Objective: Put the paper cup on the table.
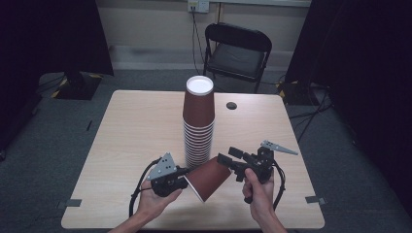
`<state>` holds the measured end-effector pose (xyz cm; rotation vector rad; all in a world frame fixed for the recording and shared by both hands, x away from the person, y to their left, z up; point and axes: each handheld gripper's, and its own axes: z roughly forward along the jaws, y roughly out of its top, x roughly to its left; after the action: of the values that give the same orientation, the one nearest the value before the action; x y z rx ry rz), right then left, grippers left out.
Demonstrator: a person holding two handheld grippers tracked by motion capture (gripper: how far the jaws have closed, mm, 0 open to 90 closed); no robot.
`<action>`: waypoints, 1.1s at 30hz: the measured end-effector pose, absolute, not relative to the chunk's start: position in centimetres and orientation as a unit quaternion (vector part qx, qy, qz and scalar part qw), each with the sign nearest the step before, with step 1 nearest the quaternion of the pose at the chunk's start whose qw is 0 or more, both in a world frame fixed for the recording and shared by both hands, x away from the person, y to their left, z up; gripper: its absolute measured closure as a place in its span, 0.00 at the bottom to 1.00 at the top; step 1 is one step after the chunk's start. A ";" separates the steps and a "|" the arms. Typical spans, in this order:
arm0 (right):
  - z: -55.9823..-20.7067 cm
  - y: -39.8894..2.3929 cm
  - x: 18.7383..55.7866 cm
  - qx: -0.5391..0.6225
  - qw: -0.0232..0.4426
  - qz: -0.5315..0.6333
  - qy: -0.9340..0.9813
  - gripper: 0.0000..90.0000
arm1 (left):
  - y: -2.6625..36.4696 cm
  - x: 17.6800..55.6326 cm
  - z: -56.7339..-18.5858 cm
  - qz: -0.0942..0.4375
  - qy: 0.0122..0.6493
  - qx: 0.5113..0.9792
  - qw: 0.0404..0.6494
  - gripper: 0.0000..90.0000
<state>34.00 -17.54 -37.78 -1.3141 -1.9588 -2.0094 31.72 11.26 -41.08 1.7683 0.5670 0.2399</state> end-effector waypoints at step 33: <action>-38.2 -16.5 31.0 -0.249 -0.081 -0.550 -0.793 0.15 | 12.7 33.2 -41.4 0.022 0.259 0.843 0.471 0.95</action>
<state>31.03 -16.47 -38.16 -0.8264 -2.6268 -1.8240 33.18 12.65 -41.36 2.0650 0.6356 0.0537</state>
